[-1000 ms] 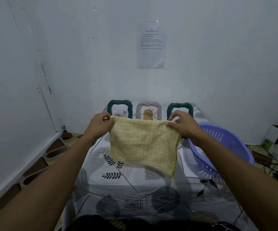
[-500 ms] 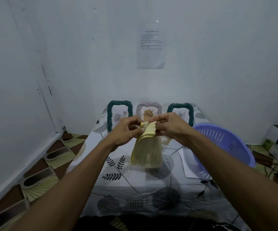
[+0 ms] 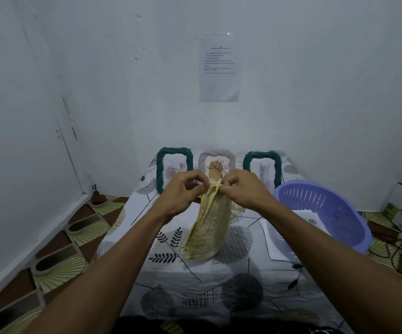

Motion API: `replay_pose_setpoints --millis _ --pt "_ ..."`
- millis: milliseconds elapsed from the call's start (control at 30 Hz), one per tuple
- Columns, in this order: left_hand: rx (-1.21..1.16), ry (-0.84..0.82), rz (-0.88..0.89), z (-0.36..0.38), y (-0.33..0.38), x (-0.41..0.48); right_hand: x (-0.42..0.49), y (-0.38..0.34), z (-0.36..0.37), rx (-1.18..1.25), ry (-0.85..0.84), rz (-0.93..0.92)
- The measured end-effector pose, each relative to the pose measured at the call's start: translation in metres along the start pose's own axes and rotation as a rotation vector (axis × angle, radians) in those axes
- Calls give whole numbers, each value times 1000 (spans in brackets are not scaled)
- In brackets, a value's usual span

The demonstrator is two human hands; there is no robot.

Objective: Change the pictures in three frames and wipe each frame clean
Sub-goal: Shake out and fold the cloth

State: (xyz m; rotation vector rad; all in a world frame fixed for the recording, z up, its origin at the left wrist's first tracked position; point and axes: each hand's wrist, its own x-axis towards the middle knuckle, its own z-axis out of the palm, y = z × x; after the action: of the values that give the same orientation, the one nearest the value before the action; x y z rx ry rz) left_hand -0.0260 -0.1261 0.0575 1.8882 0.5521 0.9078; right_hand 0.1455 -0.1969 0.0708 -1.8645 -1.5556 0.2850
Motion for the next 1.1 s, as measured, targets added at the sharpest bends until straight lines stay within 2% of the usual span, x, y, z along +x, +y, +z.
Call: replay_pose_setpoints --millis 100,200,400,433,533,600,767,867,1100 --pt "-23 -27 -4 -1 1 -3 0 0 2 -5 17 0" --pt "129 -10 6 -1 -2 -3 3 6 4 11 -5 -14" --pt "43 55 -73 -20 -6 -2 0 32 -18 -193 -353 -195" --pt "62 56 -66 -24 -7 -3 1 36 -21 -198 -349 -219" --pt "82 82 -44 -32 -11 -3 3 41 -26 -187 -172 -288" --pt "78 95 -51 -33 -13 -3 4 38 -25 -200 -130 -313" --pt "-17 23 -91 -21 -14 -9 0 31 -20 -240 -129 -378" --pt "28 -41 -52 -11 -12 -11 -3 27 -23 -225 -110 -420" --pt "28 -161 -26 -7 -16 -10 -10 14 -36 -162 -296 -479"
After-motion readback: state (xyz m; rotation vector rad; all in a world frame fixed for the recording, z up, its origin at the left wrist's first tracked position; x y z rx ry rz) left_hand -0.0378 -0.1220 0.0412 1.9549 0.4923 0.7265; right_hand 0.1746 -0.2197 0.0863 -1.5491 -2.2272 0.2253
